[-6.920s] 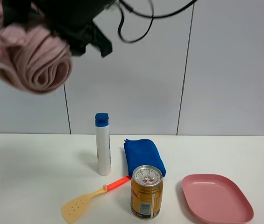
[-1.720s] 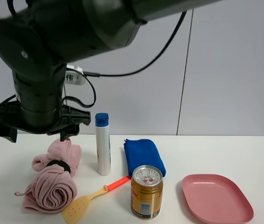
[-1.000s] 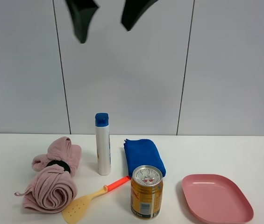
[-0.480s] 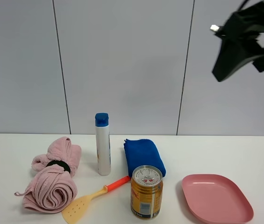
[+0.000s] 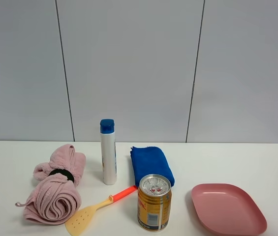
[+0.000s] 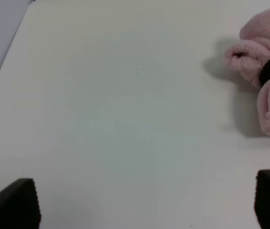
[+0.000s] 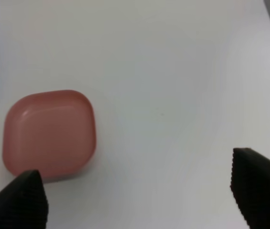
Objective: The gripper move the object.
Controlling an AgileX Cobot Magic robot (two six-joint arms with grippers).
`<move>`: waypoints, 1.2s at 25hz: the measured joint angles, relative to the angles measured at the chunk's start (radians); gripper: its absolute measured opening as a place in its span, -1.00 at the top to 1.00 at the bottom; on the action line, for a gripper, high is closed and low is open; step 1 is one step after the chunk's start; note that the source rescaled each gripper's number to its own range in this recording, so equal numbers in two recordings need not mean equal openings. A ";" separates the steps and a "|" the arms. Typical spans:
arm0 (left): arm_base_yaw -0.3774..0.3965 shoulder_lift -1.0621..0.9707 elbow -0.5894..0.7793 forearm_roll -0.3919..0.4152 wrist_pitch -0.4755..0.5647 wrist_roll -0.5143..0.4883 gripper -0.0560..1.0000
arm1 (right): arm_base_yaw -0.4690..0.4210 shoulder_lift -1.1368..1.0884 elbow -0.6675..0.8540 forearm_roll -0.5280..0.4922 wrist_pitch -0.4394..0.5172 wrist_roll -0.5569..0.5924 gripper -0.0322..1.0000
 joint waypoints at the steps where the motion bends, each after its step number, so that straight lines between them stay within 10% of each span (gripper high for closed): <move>1: 0.000 0.000 0.000 0.000 0.000 0.000 -1.00 | -0.030 -0.042 0.016 0.005 0.026 0.000 -0.43; 16: 0.000 0.000 0.000 0.000 0.000 -0.001 -1.00 | -0.145 -0.461 0.151 0.105 0.152 -0.112 -0.43; 30: 0.000 0.000 0.000 0.000 0.000 0.000 -1.00 | -0.138 -0.461 0.268 0.180 -0.008 -0.137 -0.43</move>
